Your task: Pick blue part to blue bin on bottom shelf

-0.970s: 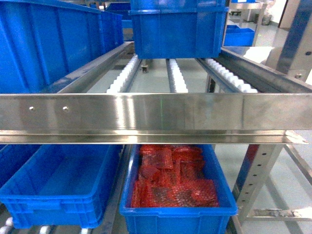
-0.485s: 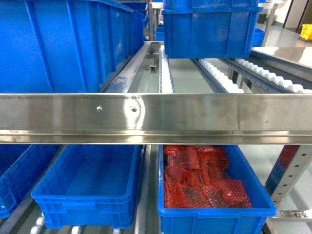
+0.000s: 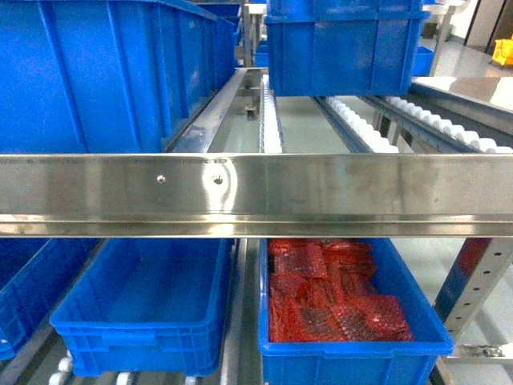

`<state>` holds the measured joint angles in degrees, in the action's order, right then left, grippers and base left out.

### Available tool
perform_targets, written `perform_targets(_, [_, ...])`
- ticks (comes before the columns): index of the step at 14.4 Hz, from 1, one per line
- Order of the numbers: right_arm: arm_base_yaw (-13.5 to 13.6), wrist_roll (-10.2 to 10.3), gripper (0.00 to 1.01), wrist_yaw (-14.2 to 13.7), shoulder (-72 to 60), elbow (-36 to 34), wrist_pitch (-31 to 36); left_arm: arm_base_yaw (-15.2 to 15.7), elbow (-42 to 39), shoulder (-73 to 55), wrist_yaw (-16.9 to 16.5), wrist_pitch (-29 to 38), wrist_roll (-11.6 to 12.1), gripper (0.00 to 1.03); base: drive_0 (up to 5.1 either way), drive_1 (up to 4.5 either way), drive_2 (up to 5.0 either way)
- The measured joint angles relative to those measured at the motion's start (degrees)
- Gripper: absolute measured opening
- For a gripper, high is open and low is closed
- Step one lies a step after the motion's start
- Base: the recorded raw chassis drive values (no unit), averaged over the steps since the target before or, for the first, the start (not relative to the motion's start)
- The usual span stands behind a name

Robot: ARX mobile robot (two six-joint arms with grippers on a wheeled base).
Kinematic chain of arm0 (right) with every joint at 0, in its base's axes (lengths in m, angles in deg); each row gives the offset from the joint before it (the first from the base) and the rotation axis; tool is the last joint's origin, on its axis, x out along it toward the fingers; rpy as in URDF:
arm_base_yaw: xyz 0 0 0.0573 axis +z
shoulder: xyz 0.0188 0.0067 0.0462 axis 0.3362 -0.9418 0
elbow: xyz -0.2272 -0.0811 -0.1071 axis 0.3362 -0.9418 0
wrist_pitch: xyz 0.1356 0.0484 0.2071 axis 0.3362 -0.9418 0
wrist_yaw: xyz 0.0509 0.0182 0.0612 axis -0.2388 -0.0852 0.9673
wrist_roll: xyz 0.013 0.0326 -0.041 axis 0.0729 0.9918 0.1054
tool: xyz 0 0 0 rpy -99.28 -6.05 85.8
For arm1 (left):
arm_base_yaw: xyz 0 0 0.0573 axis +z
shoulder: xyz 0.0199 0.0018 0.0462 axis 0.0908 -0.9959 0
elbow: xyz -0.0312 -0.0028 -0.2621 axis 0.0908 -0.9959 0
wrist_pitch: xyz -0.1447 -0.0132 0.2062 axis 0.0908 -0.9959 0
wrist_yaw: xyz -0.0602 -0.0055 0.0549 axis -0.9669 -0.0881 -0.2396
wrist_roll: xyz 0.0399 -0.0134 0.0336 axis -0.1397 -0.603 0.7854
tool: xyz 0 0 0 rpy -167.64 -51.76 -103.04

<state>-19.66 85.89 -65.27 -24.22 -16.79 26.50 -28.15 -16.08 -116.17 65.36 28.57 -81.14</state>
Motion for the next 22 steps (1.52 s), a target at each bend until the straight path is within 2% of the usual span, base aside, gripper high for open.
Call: perform_targets(22, [0.0,0.0,0.98,-0.2,0.0,0.0,-0.1,0.0,0.0,0.0,0.0,0.0,0.0,0.45,0.0,0.0,0.0])
